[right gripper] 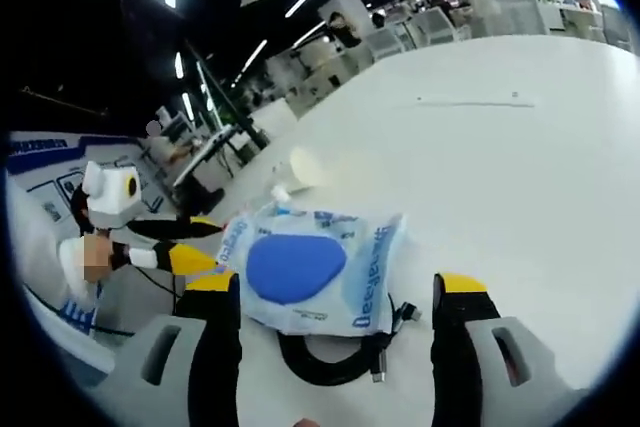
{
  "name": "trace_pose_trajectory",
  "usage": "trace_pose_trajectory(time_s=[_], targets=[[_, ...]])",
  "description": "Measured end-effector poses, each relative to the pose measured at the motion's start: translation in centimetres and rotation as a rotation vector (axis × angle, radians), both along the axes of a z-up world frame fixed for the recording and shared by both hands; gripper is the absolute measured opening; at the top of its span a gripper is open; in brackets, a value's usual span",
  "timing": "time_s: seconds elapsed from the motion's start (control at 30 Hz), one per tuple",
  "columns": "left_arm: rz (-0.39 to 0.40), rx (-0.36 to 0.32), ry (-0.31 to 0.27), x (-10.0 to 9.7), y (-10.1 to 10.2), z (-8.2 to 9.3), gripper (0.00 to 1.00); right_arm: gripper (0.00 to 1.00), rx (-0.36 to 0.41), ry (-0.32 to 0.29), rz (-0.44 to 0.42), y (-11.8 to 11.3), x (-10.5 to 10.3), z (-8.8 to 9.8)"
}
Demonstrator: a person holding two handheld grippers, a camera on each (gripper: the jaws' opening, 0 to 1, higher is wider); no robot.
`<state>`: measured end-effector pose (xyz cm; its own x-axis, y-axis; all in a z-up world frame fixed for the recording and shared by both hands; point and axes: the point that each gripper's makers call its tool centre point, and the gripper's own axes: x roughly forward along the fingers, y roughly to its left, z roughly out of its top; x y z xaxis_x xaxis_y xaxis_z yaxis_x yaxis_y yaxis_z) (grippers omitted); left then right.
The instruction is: Arrange the tabletop items into an orderly group along one side of the table until the central work area is clear of visible clutter.
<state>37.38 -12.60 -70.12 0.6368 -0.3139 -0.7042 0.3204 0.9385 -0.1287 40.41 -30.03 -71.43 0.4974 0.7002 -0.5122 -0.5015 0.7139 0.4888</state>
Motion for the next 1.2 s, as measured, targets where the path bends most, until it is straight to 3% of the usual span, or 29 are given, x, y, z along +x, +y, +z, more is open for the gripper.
trace_pose_trajectory(time_s=[0.23, 0.33, 0.57, 0.8, 0.87, 0.97, 1.03, 1.1, 1.2], targets=[[0.044, -0.030, -0.030, -0.7, -0.3, 0.6, 0.49, 0.67, -0.017, 0.003, -0.013, 0.0, 0.4, -1.0], [0.052, -0.020, -0.006, -1.5, -0.6, -0.2, 0.48, 0.61, -0.032, -0.008, -0.003, 0.3, 0.5, -1.3], [0.082, -0.073, 0.034, -2.5, -1.3, -1.3, 0.40, 0.51, -0.037, 0.006, 0.009, 0.7, -0.4, -2.0], [0.096, -0.135, 0.036, -1.8, -2.2, -1.4, 0.26, 0.40, -0.041, -0.014, 0.003, 0.7, -0.2, -1.9], [0.094, -0.121, 0.037, -1.7, -2.3, -1.5, 0.22, 0.37, -0.040, -0.016, 0.000, 0.6, -0.1, -1.9], [0.098, -0.109, 0.029, -1.4, -2.2, -1.5, 0.16, 0.22, -0.074, -0.009, -0.017, -0.3, -0.1, -2.6], [0.107, -0.117, 0.027, -1.3, -2.1, -1.5, 0.14, 0.03, -0.137, 0.027, -0.121, -2.0, 0.2, -3.7], [0.098, -0.122, 0.027, -1.3, -2.3, -1.5, 0.10, 0.02, -0.064, 0.027, -0.092, -1.2, 0.0, -3.0], [0.087, -0.091, 0.010, -1.2, -2.1, -1.3, 0.05, 0.01, -0.083, 0.021, -0.061, -1.5, -0.3, -2.9]])
